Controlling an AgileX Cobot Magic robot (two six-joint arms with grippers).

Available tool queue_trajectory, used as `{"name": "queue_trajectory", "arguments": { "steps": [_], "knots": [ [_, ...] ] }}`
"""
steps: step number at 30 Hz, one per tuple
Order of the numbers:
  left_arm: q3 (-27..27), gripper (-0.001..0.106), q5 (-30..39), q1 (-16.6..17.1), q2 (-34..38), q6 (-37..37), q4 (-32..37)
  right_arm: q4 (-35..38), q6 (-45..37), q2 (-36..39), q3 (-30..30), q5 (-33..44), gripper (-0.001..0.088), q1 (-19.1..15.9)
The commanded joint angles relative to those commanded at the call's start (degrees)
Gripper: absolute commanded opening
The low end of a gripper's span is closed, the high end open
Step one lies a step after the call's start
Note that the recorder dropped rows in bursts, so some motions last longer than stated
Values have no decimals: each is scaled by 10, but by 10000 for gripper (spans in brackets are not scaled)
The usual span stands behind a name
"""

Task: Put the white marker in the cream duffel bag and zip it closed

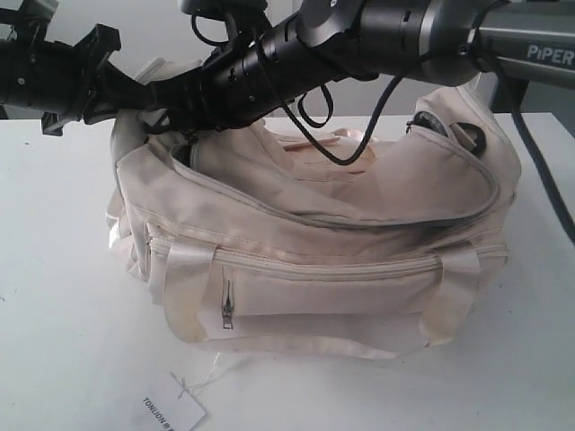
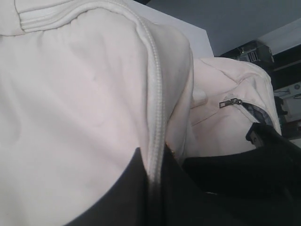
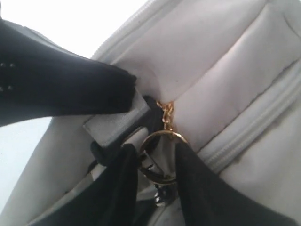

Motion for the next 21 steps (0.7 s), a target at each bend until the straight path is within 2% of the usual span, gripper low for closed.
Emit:
{"name": "queue_trajectory", "arguments": {
  "steps": [3, 8, 12, 16, 21],
  "knots": [
    [0, 0, 0, 0, 0, 0, 0, 0, 2, 0, 0, 0, 450, 0],
    [0, 0, 0, 0, 0, 0, 0, -1, 2, 0, 0, -3, 423, 0],
    [0, 0, 0, 0, 0, 0, 0, -45, 13, 0, 0, 2, 302, 0],
    [0, 0, -1, 0, 0, 0, 0, -112, 74, 0, 0, 11, 145, -1],
    [0, 0, -1, 0, 0, 0, 0, -122, 85, -4, 0, 18, 1, -2]
  ]
}}
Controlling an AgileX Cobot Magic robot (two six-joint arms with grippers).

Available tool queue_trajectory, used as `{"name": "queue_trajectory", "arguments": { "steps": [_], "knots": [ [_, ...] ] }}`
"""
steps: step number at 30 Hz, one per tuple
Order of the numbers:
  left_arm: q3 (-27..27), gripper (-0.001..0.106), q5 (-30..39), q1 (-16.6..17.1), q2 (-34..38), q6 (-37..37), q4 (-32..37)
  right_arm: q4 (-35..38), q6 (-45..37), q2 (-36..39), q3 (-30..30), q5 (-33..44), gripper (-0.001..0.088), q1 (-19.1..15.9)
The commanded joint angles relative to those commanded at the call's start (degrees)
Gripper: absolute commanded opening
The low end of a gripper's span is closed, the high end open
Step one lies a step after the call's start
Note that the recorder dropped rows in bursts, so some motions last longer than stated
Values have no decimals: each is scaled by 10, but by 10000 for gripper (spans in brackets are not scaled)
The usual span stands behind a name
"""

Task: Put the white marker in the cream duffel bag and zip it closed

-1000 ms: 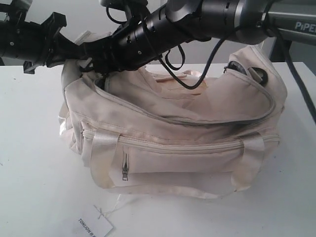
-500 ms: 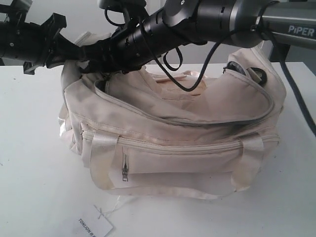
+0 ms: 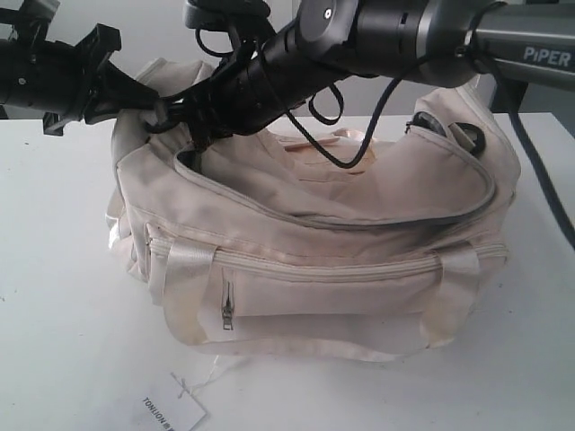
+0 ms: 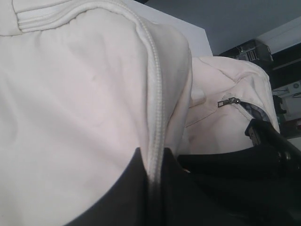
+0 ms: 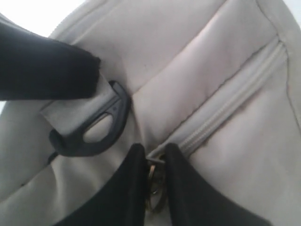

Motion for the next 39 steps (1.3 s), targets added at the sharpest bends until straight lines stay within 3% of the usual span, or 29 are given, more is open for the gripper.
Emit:
{"name": "queue_trajectory", "arguments": {
  "steps": [8, 15, 29, 39],
  "knots": [
    [0, 0, -7, 0, 1, 2, 6, 2, 2, -31, 0, 6, 0, 0],
    [0, 0, -30, 0, 1, 2, 44, 16, 11, -47, 0, 61, 0, 0],
    [0, 0, -35, 0, 21, 0, 44, 75, 11, -53, 0, 188, 0, 0],
    [0, 0, -33, 0, 31, 0, 44, 84, 11, -53, 0, 208, 0, 0]
  ]
}}
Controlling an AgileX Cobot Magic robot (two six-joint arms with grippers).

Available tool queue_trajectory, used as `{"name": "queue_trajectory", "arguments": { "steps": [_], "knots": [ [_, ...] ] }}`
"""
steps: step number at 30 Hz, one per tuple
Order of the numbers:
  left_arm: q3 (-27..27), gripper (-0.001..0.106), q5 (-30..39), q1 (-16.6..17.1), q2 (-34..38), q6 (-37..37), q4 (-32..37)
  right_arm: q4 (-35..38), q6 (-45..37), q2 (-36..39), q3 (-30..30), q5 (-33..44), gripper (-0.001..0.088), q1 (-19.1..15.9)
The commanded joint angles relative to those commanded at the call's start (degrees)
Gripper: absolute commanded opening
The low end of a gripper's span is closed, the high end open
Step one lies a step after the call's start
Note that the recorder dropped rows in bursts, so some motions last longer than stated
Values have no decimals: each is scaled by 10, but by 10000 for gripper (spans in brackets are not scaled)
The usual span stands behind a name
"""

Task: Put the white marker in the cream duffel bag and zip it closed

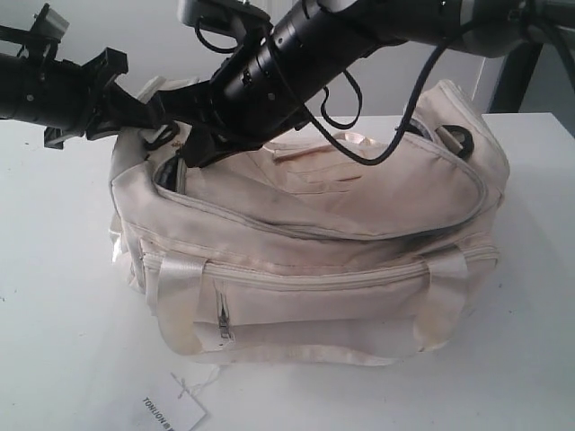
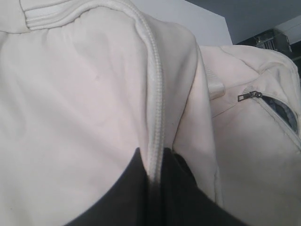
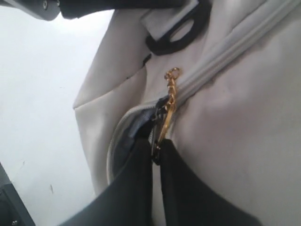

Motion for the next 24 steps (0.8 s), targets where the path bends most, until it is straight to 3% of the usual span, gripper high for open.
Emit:
{"name": "queue_trajectory", "arguments": {
  "steps": [14, 24],
  "knots": [
    [0, 0, -4, 0, 0, 0, -14, 14, -6, 0, 0, 101, 0, 4],
    [0, 0, -7, 0, 0, 0, -21, 12, -57, 11, 0, 169, 0, 17]
  ]
}}
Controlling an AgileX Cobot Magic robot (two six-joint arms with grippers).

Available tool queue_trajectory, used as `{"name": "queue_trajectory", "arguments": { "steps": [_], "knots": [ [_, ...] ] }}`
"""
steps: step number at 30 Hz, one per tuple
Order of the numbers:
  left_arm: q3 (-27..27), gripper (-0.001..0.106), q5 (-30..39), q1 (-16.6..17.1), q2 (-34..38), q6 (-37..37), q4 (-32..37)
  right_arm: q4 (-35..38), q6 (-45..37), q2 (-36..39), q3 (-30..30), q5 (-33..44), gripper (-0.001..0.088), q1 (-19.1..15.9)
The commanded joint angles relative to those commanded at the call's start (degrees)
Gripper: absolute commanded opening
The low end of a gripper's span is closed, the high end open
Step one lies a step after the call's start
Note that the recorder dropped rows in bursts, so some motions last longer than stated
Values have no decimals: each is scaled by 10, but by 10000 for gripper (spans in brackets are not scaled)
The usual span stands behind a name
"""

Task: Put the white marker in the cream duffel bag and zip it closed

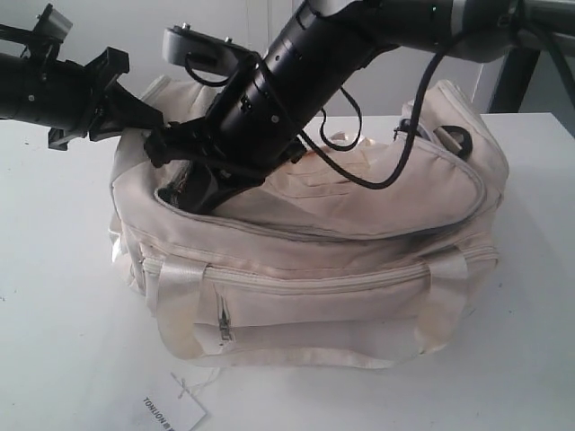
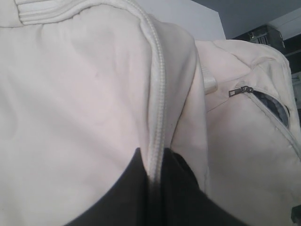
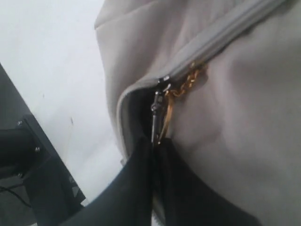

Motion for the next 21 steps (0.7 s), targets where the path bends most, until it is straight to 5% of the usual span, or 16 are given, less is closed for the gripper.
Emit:
{"name": "queue_trajectory", "arguments": {
  "steps": [21],
  "knots": [
    [0, 0, -6, 0, 0, 3, 114, -152, 1, -42, 0, 0, 0, 0]
  ]
}}
